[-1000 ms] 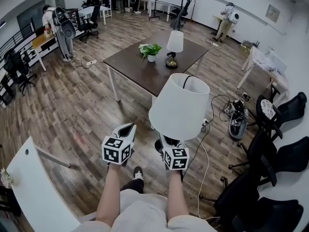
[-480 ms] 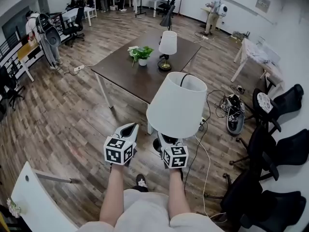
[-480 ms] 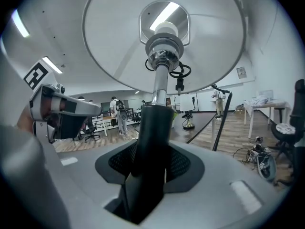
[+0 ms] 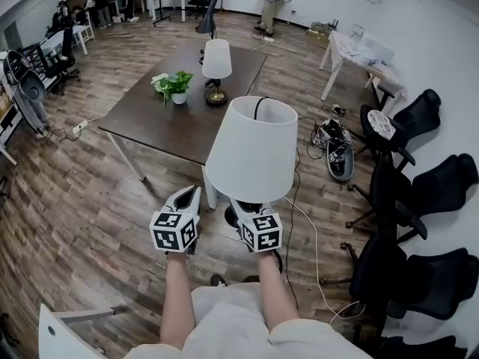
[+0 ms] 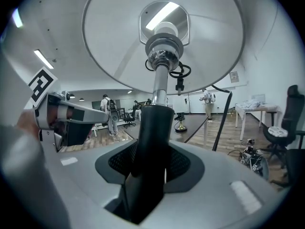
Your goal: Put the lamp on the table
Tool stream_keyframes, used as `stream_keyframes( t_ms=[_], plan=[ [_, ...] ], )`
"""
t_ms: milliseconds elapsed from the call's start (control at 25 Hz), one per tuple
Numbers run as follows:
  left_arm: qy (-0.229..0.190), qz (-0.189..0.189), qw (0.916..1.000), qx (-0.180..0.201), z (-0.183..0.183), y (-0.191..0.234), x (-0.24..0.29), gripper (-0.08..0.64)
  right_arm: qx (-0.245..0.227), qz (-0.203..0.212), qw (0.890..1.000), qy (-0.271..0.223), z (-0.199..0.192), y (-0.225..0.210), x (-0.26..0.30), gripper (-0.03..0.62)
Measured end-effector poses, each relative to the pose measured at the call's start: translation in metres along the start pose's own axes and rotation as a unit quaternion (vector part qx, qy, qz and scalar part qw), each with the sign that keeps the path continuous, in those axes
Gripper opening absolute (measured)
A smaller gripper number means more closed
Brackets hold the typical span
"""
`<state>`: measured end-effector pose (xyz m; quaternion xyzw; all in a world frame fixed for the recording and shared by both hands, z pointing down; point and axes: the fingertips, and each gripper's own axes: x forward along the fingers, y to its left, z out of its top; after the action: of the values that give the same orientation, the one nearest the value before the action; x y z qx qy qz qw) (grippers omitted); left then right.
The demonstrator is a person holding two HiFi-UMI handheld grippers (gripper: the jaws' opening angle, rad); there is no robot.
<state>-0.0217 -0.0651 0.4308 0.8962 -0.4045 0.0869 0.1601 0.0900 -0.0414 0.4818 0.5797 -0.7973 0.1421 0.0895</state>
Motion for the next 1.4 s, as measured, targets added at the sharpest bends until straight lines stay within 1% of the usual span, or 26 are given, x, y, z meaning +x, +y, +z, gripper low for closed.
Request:
stream_keyframes(
  t_ms=[160, 280, 480, 600, 680, 800, 960, 1160, 1400],
  plan=[
    [0.005, -0.014, 0.9999, -0.003, -0.003, 0.005, 0.012, 0.001, 0.004, -0.007, 1.0, 0.004, -0.006, -0.003, 0.008, 0.187],
    [0.009, -0.024, 0.9997, 0.001, -0.004, 0.008, 0.019, 0.001, 0.007, -0.017, 1.0, 0.008, -0.01, -0.006, 0.013, 0.187],
    [0.009, -0.022, 0.9996, -0.014, -0.006, 0.021, 0.026, 0.001, -0.003, -0.015, 1.0, 0.016, -0.009, -0.009, 0.027, 0.187],
    [0.018, -0.028, 0.9994, -0.004, -0.007, 0.018, 0.032, 0.001, 0.0, -0.021, 1.0, 0.015, -0.006, -0.016, 0.038, 0.187],
    [0.018, -0.025, 0.9995, 0.005, -0.001, 0.025, 0.034, 0.001, 0.011, -0.017, 1.0, 0.007, -0.001, -0.016, 0.049, 0.187],
    [0.013, -0.011, 0.9998, 0.007, 0.01, 0.044, 0.031, 0.001, 0.022, -0.007, 1.0, 0.0, 0.007, -0.009, 0.067, 0.187],
    [0.008, 0.007, 0.9999, 0.004, 0.02, 0.067, 0.032, 0.001, 0.014, 0.003, 1.0, -0.001, 0.017, -0.003, 0.089, 0.187],
    [0.009, 0.019, 0.9998, 0.0, 0.027, 0.087, 0.042, 0.001, 0.011, 0.017, 1.0, -0.004, 0.027, 0.0, 0.115, 0.187],
    [0.009, 0.034, 0.9994, -0.004, 0.039, 0.108, 0.065, 0.001, 0.011, 0.026, 1.0, -0.004, 0.04, -0.015, 0.147, 0.186]
  ],
)
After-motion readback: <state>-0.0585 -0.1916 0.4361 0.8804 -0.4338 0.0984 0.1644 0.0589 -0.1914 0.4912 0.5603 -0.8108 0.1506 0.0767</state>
